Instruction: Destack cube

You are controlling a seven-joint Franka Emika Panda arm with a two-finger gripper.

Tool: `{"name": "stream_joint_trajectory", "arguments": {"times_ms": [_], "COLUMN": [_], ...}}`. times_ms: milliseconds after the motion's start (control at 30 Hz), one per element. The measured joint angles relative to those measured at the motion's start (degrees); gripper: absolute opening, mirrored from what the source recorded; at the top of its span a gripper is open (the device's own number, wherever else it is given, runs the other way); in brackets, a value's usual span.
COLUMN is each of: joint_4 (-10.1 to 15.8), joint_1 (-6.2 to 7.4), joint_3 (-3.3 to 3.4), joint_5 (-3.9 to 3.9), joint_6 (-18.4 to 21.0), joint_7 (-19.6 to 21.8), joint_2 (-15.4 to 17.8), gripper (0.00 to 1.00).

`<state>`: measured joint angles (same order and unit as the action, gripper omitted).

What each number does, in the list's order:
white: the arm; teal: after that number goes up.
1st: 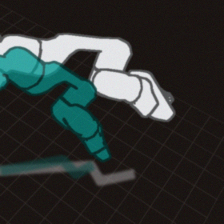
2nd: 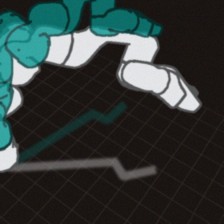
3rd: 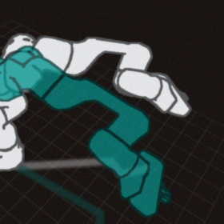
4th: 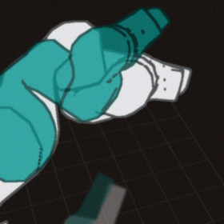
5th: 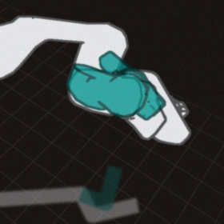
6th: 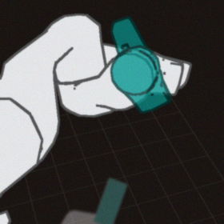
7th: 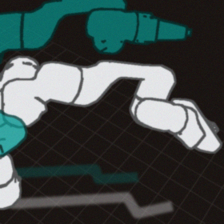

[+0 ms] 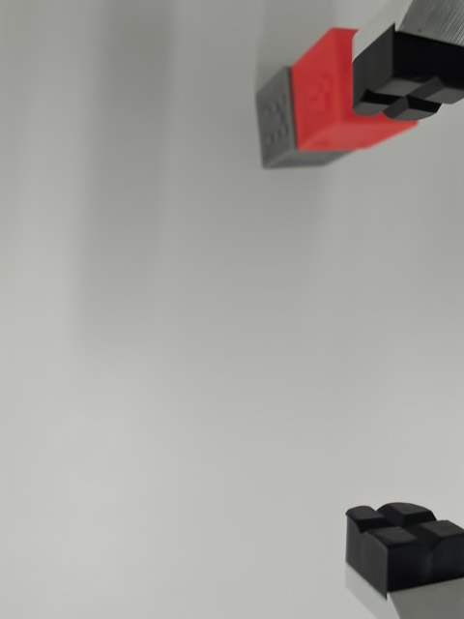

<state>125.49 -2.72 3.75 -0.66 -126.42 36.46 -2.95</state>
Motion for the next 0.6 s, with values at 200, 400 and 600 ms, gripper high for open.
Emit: {"name": "stream_joint_trajectory", "arguments": {"times_ms": [200,400,600], "joint_4": [2.3,4.5,6.7], "joint_1": [-0.73,-1.54,-2.41], "joint_3": [0.71,1.50,2.37], "joint_5": [0.05,0.07,0.09], "joint_6": [-2.1,-4.5,-6.9], "joint_7": [-2.3,-4.8,-7.5], "joint_2": [0.3,0.3,0.3], "gripper": [1.00,1.00,1.00]}}
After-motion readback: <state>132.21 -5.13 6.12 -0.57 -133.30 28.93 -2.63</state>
